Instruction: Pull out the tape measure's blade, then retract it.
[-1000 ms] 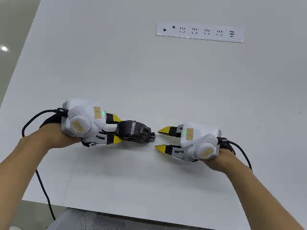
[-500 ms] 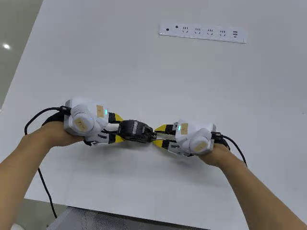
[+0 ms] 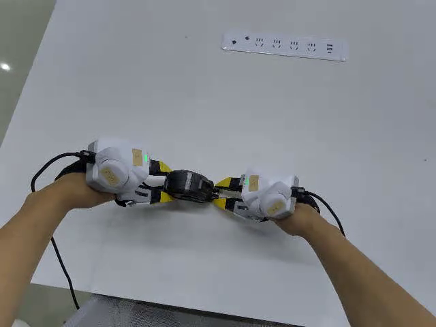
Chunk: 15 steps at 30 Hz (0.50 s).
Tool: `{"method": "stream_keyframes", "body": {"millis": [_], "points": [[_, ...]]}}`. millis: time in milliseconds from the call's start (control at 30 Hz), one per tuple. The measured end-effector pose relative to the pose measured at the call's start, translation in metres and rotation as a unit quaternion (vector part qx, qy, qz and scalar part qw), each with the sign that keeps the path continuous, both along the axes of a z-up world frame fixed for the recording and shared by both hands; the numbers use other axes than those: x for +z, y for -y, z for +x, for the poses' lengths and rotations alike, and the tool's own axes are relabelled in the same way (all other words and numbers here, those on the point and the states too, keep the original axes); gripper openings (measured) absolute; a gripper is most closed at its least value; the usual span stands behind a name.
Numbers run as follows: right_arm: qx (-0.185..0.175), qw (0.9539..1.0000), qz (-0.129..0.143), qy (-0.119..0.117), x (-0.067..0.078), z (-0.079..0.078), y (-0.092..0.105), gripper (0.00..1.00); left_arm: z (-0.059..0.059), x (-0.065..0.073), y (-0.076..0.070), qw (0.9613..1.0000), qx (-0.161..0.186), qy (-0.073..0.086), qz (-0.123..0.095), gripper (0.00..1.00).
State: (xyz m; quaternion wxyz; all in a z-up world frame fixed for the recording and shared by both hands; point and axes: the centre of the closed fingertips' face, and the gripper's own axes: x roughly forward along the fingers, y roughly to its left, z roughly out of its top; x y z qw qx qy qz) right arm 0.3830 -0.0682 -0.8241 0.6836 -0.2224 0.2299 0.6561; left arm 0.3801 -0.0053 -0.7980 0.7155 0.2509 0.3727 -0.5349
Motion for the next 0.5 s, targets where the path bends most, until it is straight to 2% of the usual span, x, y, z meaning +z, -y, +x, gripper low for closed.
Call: {"method": "stream_keyframes", "body": {"millis": [267,500], "points": [[-0.017,0.9998,-0.005,-0.011,-0.0007,0.0006,0.0003,0.1,0.0002,0.0014,0.0001,1.0,0.002,-0.003,-0.002,0.24],[-0.015,0.9997,-0.012,-0.013,-0.0019,-0.0016,0.001,0.1,-0.0008,0.0015,-0.0005,1.0,-0.002,-0.005,0.0,0.24]]}}
